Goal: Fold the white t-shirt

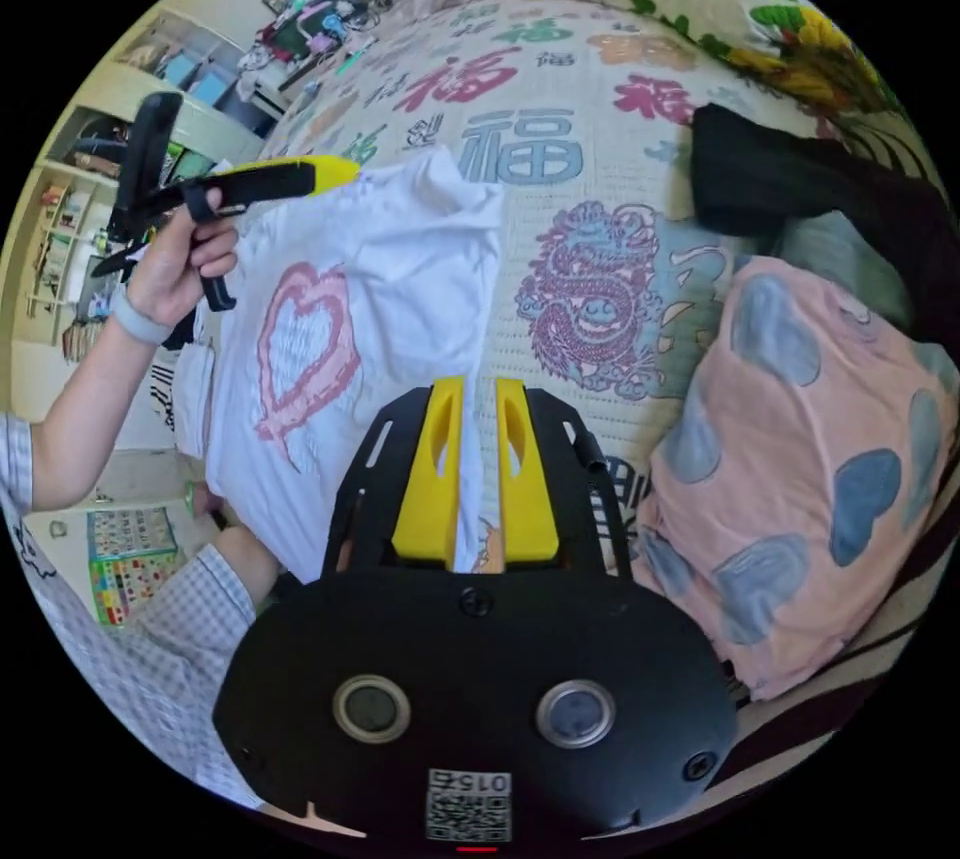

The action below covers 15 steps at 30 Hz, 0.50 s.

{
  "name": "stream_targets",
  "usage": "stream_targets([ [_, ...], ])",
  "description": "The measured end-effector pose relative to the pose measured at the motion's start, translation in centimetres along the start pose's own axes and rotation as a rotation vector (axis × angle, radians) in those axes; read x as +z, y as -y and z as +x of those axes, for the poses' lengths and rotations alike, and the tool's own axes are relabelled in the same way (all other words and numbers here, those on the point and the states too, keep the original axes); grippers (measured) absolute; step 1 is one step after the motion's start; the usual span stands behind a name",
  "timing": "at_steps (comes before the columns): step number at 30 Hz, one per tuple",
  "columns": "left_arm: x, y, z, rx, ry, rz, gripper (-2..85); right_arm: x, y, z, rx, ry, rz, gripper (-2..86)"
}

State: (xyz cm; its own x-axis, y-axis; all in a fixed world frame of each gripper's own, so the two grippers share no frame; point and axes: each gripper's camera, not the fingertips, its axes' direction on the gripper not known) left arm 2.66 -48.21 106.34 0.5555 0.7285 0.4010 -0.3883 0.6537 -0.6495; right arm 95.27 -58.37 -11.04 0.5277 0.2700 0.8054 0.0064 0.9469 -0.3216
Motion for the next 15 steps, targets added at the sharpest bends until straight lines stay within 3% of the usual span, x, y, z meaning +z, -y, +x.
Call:
stream_targets([
  [5, 6.9, 5.3, 6.9, 0.287, 0.143, -0.195, 9.6, 3.6, 1.6, 2.0, 0.028, 0.106, -0.136, 9.4],
  [10, 10.5, 6.1, 9.0, 0.447, 0.379, -0.291, 1.9, 5.3, 1.9, 2.4, 0.023, 0.047, -0.128, 8.1],
  [12, 10.5, 7.0, 8.1, 0.411, 0.364, -0.303, 0.5, 5.6, 2.1, 2.9, 0.018, 0.027, -0.125, 6.4],
  [15, 8.5, 8.3, 4.3, 0.188, 0.219, -0.245, -0.4, 6.1, 2.3, 4.2, 0.003, 0.107, -0.146, 2.3],
])
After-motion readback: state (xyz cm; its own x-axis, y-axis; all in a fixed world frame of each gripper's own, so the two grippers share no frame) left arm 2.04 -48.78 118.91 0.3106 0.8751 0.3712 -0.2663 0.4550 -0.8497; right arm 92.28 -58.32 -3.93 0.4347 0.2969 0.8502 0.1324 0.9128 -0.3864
